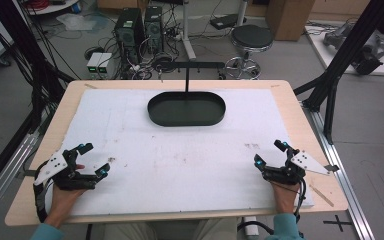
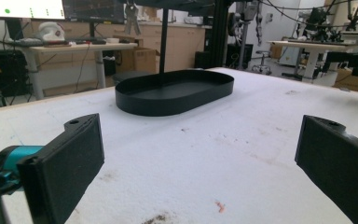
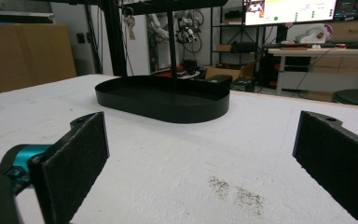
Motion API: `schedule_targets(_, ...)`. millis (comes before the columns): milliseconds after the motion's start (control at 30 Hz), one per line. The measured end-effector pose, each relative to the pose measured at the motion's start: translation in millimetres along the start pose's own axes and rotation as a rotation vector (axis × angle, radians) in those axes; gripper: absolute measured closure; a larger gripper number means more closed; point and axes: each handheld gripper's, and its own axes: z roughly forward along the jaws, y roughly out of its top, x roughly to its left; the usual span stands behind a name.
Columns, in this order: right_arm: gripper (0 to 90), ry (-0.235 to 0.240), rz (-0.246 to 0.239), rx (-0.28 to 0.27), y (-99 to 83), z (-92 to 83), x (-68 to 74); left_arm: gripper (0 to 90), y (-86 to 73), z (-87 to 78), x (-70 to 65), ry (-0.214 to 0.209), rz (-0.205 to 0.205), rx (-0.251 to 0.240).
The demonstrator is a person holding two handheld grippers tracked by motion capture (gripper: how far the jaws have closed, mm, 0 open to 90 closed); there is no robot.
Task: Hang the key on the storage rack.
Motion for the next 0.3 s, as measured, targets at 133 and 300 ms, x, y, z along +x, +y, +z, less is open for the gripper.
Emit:
schedule_targets(133, 2.5, -0.001, -0.001, -0.001, 0.0, 0.3, 0.0, 1.7, -0.4, 0.5, -1.5, -0.003, 0.013, 0.005)
schedule_targets(300, 2.5, -0.001, -0.004, 0.000, 0.1, 0.2, 0.4, 1.7, -0.5, 0.2, -1.1, 0.008, 0.009, 0.005)
